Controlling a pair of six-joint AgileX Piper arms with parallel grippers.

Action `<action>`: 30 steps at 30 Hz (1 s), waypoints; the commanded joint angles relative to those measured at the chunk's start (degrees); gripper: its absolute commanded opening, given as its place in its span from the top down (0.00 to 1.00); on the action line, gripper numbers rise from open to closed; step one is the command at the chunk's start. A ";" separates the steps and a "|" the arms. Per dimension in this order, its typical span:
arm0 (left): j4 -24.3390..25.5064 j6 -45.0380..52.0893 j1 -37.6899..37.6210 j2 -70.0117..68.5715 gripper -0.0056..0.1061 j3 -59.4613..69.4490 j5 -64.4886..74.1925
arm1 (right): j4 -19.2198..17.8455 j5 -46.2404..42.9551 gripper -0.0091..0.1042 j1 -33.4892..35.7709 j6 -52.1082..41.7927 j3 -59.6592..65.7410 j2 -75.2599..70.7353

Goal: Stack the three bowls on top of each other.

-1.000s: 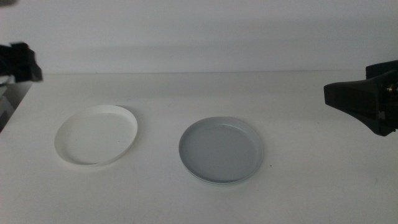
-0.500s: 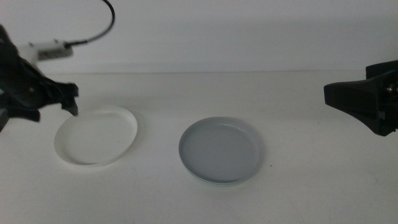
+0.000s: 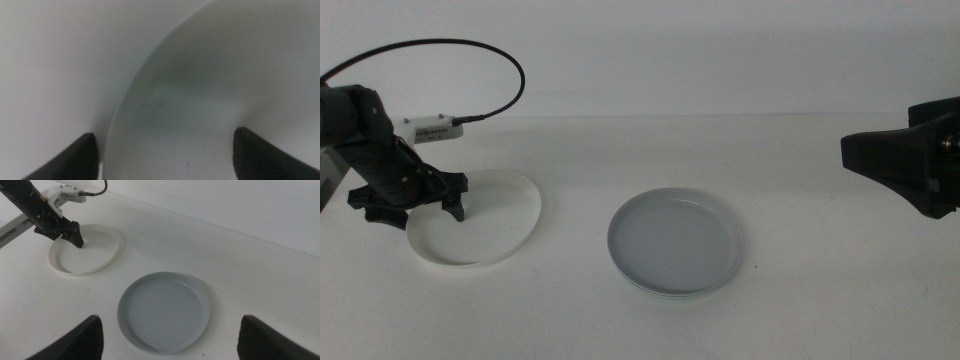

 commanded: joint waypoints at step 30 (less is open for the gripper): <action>-3.47 -3.70 -15.46 -20.26 0.95 -2.04 2.25 | 0.71 -3.40 0.22 -0.34 -0.60 -1.55 -0.50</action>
